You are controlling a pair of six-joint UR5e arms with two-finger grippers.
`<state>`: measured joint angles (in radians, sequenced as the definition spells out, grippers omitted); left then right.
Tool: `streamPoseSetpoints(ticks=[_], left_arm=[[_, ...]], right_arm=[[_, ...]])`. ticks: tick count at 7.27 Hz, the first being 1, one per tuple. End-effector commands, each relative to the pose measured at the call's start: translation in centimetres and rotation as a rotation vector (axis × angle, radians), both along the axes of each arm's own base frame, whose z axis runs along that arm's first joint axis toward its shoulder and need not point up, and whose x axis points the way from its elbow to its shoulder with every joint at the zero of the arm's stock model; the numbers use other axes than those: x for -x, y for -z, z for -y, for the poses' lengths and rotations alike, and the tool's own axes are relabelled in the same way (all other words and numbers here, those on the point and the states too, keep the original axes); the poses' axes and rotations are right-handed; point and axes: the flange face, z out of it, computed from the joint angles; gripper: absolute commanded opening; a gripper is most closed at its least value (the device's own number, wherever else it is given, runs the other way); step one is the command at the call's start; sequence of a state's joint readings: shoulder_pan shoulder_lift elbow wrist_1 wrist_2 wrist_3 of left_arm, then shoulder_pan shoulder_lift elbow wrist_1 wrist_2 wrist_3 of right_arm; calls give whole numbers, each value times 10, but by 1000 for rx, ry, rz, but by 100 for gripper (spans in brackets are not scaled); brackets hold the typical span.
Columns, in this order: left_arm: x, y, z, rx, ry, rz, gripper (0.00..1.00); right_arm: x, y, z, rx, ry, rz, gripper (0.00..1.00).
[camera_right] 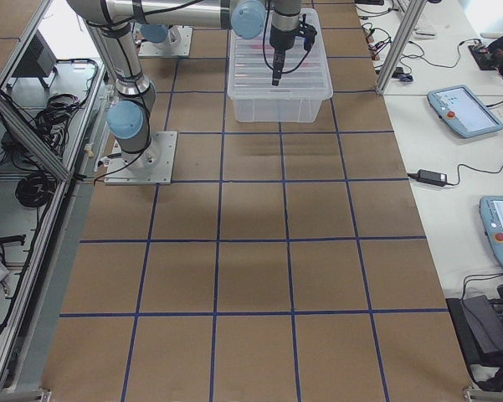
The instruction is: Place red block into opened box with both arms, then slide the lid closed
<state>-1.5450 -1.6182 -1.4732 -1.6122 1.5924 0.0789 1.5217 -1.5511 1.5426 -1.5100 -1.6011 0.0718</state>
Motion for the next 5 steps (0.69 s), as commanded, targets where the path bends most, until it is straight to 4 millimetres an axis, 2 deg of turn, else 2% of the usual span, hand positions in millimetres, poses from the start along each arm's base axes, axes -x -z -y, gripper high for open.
streamPoseSetpoints(ticks=[1,5], left_arm=[[0,1,0,4,-9,0,100],[0,2,1,4,-9,-2,100]], right_arm=[[-3,-5,-9,-14,-5,22,100],[-5,-5,-9,-10,3,41,100]])
